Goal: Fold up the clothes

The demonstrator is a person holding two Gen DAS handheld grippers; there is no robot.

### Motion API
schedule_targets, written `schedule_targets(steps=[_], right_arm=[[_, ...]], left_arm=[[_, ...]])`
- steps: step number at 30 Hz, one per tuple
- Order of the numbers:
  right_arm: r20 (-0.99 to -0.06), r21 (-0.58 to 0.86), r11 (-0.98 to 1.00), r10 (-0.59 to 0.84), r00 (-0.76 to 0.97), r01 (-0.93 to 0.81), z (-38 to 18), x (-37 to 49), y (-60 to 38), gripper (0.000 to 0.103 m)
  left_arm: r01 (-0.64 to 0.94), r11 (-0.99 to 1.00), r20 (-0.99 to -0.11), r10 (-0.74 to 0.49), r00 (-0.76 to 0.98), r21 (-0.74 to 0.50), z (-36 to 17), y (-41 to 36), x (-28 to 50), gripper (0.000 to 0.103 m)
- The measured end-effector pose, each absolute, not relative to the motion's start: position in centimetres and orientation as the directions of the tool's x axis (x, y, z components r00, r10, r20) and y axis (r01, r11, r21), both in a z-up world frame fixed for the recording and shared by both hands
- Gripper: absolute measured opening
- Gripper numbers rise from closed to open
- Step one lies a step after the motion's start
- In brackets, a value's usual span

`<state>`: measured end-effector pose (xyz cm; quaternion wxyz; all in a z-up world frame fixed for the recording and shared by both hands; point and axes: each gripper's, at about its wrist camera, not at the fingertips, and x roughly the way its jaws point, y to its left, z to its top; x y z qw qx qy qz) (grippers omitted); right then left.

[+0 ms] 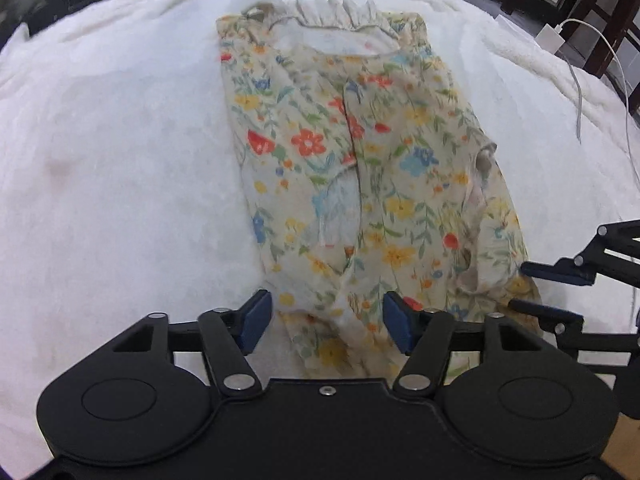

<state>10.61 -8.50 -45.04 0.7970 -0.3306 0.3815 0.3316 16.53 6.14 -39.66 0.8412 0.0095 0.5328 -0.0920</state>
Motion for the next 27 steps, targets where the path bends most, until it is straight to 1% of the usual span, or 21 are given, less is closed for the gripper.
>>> schedule_targets(steps=[2,3,4,6,7,12,14,17,19,23,24,26,27], right_arm=[[-0.828,-0.271,0.562,0.277,0.487,-0.781,-45.0,10.6,-8.6,0.024],[-0.828,-0.269,0.564,0.279,0.487,-0.781,-45.0,10.6,-8.6,0.024],[-0.828,-0.267,0.565,0.281,0.486,-0.781,-45.0,10.6,-8.6,0.024],[-0.829,-0.267,0.564,0.279,0.485,-0.781,-45.0,10.6,-8.6,0.024],[-0.83,-0.269,0.563,0.276,0.484,-0.781,-45.1,10.7,-8.6,0.024],[-0.837,-0.256,0.568,0.275,0.473,-0.782,-45.3,10.8,-8.7,0.023],[-0.836,-0.252,0.573,0.277,0.473,-0.78,-45.3,10.9,-8.8,0.022],[-0.832,-0.252,0.583,0.277,0.481,-0.772,-45.4,10.9,-9.0,0.017],[-0.83,-0.251,0.585,0.28,0.483,-0.771,-45.3,11.0,-9.0,0.016],[-0.828,-0.254,0.583,0.281,0.485,-0.772,-45.3,10.9,-9.0,0.014],[-0.832,-0.259,0.579,0.274,0.483,-0.774,-45.4,10.8,-8.9,0.014],[-0.837,-0.268,0.569,0.262,0.48,-0.777,-45.6,10.7,-8.8,0.021],[-0.838,-0.275,0.559,0.26,0.481,-0.782,-45.5,10.6,-8.7,0.027]], left_arm=[[0.148,0.985,-0.897,-0.146,0.418,-0.091,-39.5,6.1,16.8,0.047],[0.146,0.985,-0.9,-0.143,0.412,-0.09,-39.6,6.1,17.0,0.038],[0.143,0.986,-0.905,-0.134,0.405,-0.082,-39.8,6.0,17.3,0.02],[0.148,0.987,-0.906,-0.113,0.407,-0.057,-40.0,5.8,17.6,0.007],[0.163,0.986,-0.901,-0.111,0.42,-0.045,-40.0,5.7,17.5,0.002],[0.27,0.963,-0.864,-0.153,0.479,-0.021,-38.8,4.4,16.1,0.0],[0.401,0.914,-0.847,-0.16,0.506,0.067,-38.3,2.6,14.8,0.0],[0.557,0.817,-0.847,-0.184,0.498,0.15,-38.4,0.6,12.9,0.0],[0.625,0.759,-0.856,-0.189,0.481,0.183,-38.8,-0.2,12.0,0.0],[0.743,0.605,-0.883,-0.134,0.45,0.287,-41.0,-1.6,10.3,0.0],[0.759,0.574,-0.889,-0.111,0.444,0.307,-41.5,-1.8,10.1,0.0],[0.799,0.494,-0.899,-0.075,0.432,0.343,-42.7,-1.9,9.5,0.0],[0.805,0.477,-0.897,-0.072,0.436,0.353,-42.9,-1.9,9.3,0.001]])
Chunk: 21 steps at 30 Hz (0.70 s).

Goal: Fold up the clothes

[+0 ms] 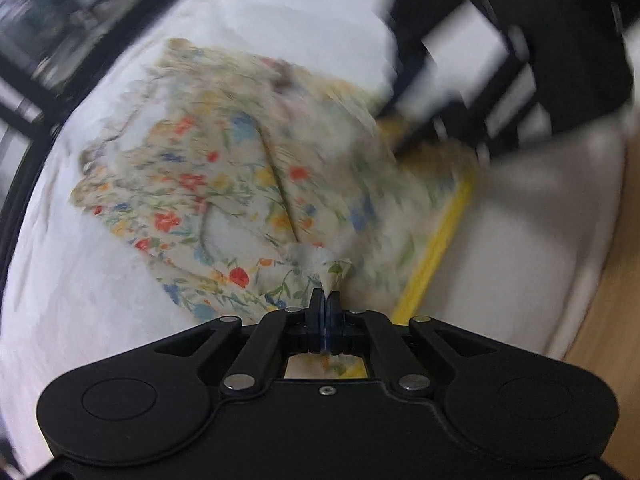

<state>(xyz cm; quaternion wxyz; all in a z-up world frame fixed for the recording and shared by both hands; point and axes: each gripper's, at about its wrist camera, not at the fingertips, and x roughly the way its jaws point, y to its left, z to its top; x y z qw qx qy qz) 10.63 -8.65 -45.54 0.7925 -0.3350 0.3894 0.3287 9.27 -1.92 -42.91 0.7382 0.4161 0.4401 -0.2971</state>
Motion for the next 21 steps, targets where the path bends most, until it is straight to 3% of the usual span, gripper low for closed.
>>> schedule_targets(steps=[4,7,9,10,11,17,19,20,21], right_arm=[[-0.814,-0.318,0.535,0.27,0.515,-0.782,-45.1,10.3,-8.2,0.04],[-0.806,-0.342,0.536,0.256,0.534,-0.772,-45.1,10.8,-7.7,0.041],[-0.806,-0.342,0.523,0.263,0.53,-0.78,-45.3,11.2,-7.3,0.036],[-0.808,-0.34,0.515,0.268,0.525,-0.787,-45.5,11.4,-7.2,0.013],[-0.813,-0.344,0.492,0.269,0.516,-0.8,-45.7,11.4,-6.9,0.004],[-0.862,-0.364,0.296,0.253,0.44,-0.883,-47.5,9.4,-5.7,0.004],[-0.86,-0.372,0.301,0.244,0.448,-0.878,-47.4,9.2,-5.7,0.013],[-0.861,-0.371,0.309,0.24,0.449,-0.876,-47.2,9.2,-5.7,0.021],[-0.861,-0.372,0.313,0.237,0.451,-0.874,-47.0,9.1,-5.8,0.036]], left_arm=[[0.796,0.486,-0.892,-0.07,0.446,0.36,-43.4,-1.7,9.0,0.001],[0.787,0.5,-0.89,-0.066,0.451,0.362,-43.5,-1.9,9.0,0.002],[0.784,0.497,-0.887,-0.062,0.458,0.371,-43.5,-1.9,8.9,0.002],[0.784,0.496,-0.885,-0.06,0.461,0.374,-43.4,-2.0,8.9,0.002],[0.782,0.495,-0.884,-0.058,0.463,0.377,-43.4,-2.0,8.8,0.002],[0.78,0.489,-0.881,-0.048,0.471,0.391,-43.4,-2.3,8.7,0.003],[0.784,0.491,-0.885,-0.053,0.462,0.38,-43.1,-2.2,8.7,0.009],[0.788,0.501,-0.891,-0.066,0.449,0.359,-42.6,-2.0,8.7,0.013],[0.791,0.515,-0.897,-0.088,0.433,0.331,-41.9,-1.7,8.7,0.023]])
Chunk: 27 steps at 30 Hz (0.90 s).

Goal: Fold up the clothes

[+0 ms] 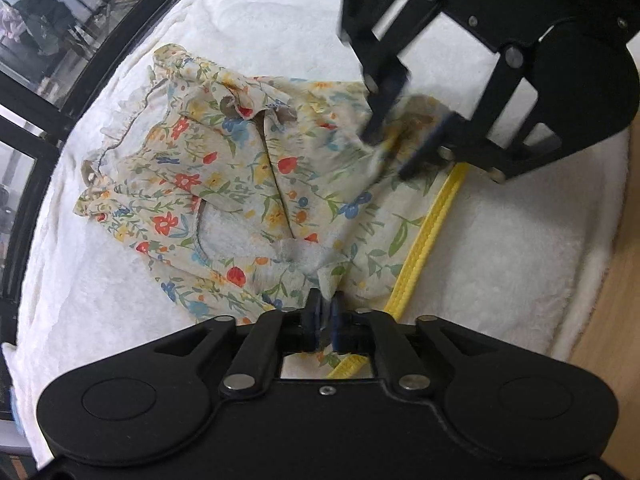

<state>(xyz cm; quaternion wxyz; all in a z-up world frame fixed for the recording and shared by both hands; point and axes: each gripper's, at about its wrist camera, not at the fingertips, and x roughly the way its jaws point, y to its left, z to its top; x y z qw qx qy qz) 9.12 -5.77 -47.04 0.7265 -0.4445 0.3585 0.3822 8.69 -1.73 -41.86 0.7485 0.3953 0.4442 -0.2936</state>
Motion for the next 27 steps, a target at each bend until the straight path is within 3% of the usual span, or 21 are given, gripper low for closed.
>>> schedule_targets(steps=[1,3,7,11,16,22,25,27], right_arm=[[-0.858,-0.378,0.307,0.237,0.455,-0.873,-46.7,8.9,-5.9,0.051],[-0.847,-0.393,0.288,0.257,0.466,-0.873,-45.5,8.2,-6.6,0.064],[-0.854,-0.332,0.306,0.305,0.422,-0.892,-43.4,7.3,-8.4,0.064],[-0.877,-0.297,0.323,0.281,0.39,-0.899,-45.1,7.0,-8.7,0.064],[-0.921,-0.18,0.249,0.296,0.252,-0.952,-42.6,8.5,-10.1,0.064],[-0.934,0.006,0.323,0.34,0.11,-0.946,-31.4,24.5,-12.0,0.064],[-0.891,0.028,0.517,0.4,0.213,-0.856,-28.1,33.7,-10.0,0.064],[-0.832,0.076,0.703,0.436,0.344,-0.707,-27.0,39.5,-8.6,0.064]], left_arm=[[0.792,0.535,-0.902,-0.12,0.415,0.293,-41.0,-1.3,8.7,0.033],[0.793,0.57,-0.906,-0.188,0.38,0.214,-39.4,-0.4,8.7,0.041],[0.753,0.65,-0.901,-0.262,0.345,0.099,-37.0,1.8,8.9,0.059],[0.674,0.737,-0.922,-0.219,0.32,0.059,-37.5,4.2,11.6,0.06],[0.718,0.681,-0.947,-0.114,0.3,0.146,-36.2,7.0,17.4,0.06],[0.598,0.791,-0.966,-0.037,0.257,0.129,-35.8,9.6,26.7,0.061],[0.443,0.896,-0.959,-0.088,0.27,0.043,-36.6,11.1,27.2,0.061],[0.343,0.939,-0.945,-0.124,0.303,-0.014,-37.5,11.4,25.2,0.061]])
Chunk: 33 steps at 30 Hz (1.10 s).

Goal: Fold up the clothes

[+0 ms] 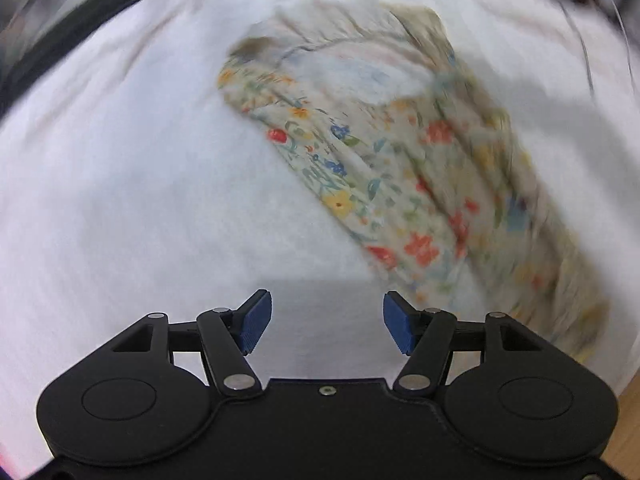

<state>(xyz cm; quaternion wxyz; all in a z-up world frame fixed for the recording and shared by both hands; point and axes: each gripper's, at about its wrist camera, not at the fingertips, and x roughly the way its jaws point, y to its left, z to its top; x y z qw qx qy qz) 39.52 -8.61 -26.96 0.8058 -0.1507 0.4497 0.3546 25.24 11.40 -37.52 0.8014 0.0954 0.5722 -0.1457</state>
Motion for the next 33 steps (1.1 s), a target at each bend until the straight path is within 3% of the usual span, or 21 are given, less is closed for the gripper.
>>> schedule_targets(steps=[3,7,15,17,18,19,20,25,28,33], right_arm=[[-0.798,0.146,0.77,0.462,0.386,-0.621,-27.9,43.5,-6.6,0.064],[-0.829,0.151,0.777,0.436,0.35,-0.611,-32.9,46.6,-0.9,0.064],[-0.928,0.045,0.767,0.268,0.257,-0.639,-43.0,49.5,9.8,0.062],[-0.942,0.046,0.78,0.241,0.233,-0.624,-44.3,49.7,10.1,0.041],[-0.946,0.046,0.785,0.233,0.227,-0.617,-44.7,49.8,10.0,0.028],[-0.946,0.046,0.79,0.23,0.227,-0.611,-45.0,49.9,9.9,0.009],[-0.944,0.049,0.793,0.236,0.232,-0.607,-45.1,50.0,9.6,0.004],[-0.896,0.221,0.815,0.386,0.218,-0.535,-43.3,50.4,5.6,0.003],[-0.848,0.338,0.813,0.481,0.221,-0.474,-42.1,51.0,1.9,0.003],[-0.767,0.505,0.782,0.6,0.225,-0.364,-43.0,51.8,-4.9,0.003]], left_arm=[[0.244,0.969,-0.933,-0.119,0.338,-0.034,-39.1,10.6,21.2,0.061],[0.188,0.982,-0.931,-0.09,0.353,-0.024,-40.7,8.0,17.1,0.061],[0.177,0.973,-0.91,0.063,0.409,0.147,-43.0,4.3,14.7,0.06],[0.133,0.986,-0.913,0.04,0.407,0.103,-42.7,4.5,14.9,0.045],[0.113,0.992,-0.916,0.013,0.4,0.063,-42.6,4.8,15.0,0.02],[0.094,0.995,-0.926,-0.024,0.376,0.012,-42.6,5.1,15.1,0.013],[0.072,0.997,-0.933,-0.059,0.355,-0.036,-42.5,5.4,15.2,0.012],[0.063,0.998,-0.923,-0.023,0.384,0.001,-41.6,4.4,14.3,0.002],[0.088,0.994,-0.913,0.016,0.408,0.057,-41.3,3.2,13.4,0.001],[0.228,0.971,-0.927,-0.021,0.374,0.07,-42.1,0.5,12.6,0.001]])
